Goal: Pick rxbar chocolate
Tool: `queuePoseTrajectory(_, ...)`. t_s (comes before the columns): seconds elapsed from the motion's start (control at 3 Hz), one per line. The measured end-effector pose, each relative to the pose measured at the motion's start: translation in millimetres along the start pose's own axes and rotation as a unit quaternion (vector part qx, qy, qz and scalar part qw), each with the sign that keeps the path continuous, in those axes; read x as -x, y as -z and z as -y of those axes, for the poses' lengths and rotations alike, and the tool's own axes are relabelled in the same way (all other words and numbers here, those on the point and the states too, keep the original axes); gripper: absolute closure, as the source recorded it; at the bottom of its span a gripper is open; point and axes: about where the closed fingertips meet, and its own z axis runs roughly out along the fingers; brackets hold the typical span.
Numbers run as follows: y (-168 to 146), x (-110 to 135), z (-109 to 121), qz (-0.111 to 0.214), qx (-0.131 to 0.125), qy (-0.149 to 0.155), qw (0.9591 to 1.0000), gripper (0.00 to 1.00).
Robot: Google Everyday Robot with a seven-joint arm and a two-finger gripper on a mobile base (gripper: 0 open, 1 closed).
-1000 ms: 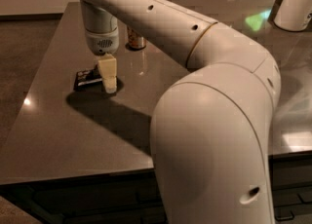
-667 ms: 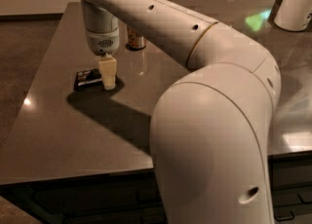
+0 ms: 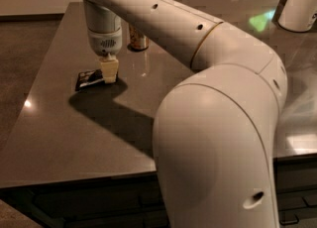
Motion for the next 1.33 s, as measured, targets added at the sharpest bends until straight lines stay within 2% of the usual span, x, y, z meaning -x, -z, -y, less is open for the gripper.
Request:
queuePoseTrajectory(0.33,0.2,0.0,0.0,0.000,0.000,0.000,1.0000,1.00)
queuePoseTrajectory(1.0,48.2,-18.0,-18.0,0.045,-0.011,-0.003,0.9989,1.00)
queuePoseTrajectory(1.33,74.0,-16.7,-25.9,0.066,-0.020,0.007,0.9976,1.00)
